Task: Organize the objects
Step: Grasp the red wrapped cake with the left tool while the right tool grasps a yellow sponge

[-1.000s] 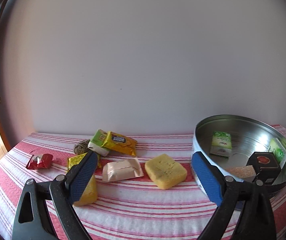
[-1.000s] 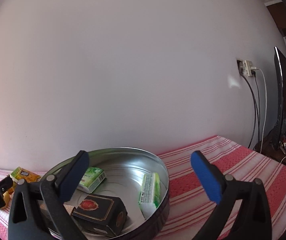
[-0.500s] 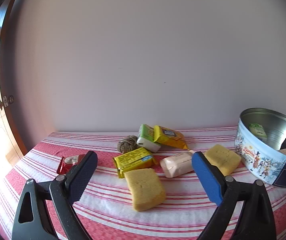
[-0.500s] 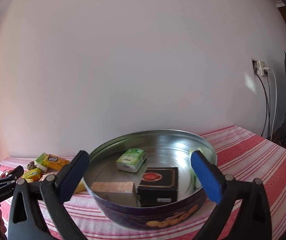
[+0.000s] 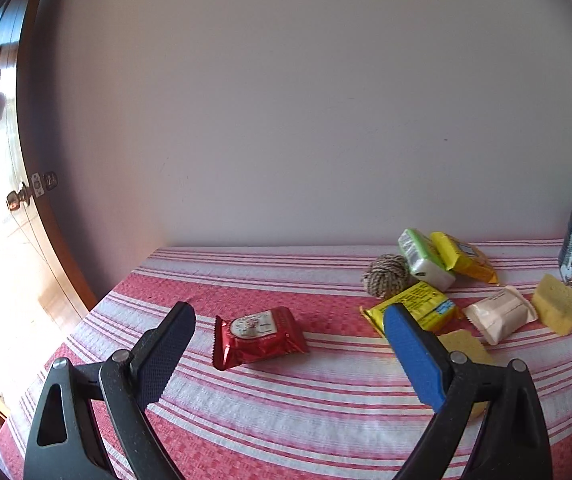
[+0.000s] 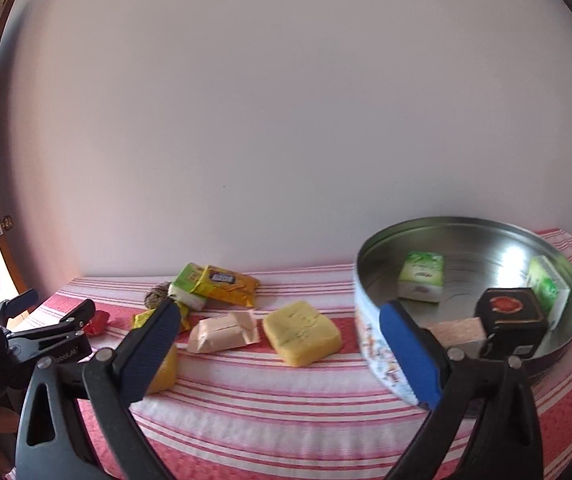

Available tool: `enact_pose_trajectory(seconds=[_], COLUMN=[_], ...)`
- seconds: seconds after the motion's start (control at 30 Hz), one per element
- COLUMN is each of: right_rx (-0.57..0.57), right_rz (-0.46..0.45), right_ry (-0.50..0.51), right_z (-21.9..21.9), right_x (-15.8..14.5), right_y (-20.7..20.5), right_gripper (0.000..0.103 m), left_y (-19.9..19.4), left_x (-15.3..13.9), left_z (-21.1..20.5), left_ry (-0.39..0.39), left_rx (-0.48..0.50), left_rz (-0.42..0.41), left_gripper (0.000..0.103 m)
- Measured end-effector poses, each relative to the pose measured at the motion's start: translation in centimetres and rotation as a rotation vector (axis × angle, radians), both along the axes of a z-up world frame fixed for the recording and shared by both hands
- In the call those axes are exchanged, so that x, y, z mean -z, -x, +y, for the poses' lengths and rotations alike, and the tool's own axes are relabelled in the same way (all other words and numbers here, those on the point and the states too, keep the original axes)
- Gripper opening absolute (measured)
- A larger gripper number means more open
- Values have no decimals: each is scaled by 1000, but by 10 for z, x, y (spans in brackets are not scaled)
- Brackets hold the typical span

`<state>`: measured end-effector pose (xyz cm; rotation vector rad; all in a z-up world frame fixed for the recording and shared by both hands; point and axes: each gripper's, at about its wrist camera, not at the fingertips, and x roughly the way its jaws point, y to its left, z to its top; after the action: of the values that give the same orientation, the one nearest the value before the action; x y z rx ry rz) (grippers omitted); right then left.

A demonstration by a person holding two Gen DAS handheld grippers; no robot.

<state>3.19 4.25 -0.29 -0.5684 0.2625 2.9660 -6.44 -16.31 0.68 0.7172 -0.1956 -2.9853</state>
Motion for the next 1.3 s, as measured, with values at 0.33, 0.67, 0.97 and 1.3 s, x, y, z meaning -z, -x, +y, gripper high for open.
enact_pose_trajectory(seconds=[0.33, 0.67, 0.97, 1.3], right_rx=[-196, -243, -342, -223], right_rz=[-284, -499, -289, -144], right_ry=[-1, -51, -63, -75], right_z=[-78, -110, -79, -33], right_x=[28, 57, 30, 13], right_y=[78, 111, 41, 21], right_gripper=[88, 53, 47, 48], left_y=[37, 50, 69, 108], left_x=[12, 17, 28, 48], left_z=[-72, -81, -52, -29], left_ry=[-76, -117, -87, -38], left_rx=[-151, -106, -5, -23], left_rz=[-108, -164, -260, -395], left_gripper=[97, 97, 97, 71])
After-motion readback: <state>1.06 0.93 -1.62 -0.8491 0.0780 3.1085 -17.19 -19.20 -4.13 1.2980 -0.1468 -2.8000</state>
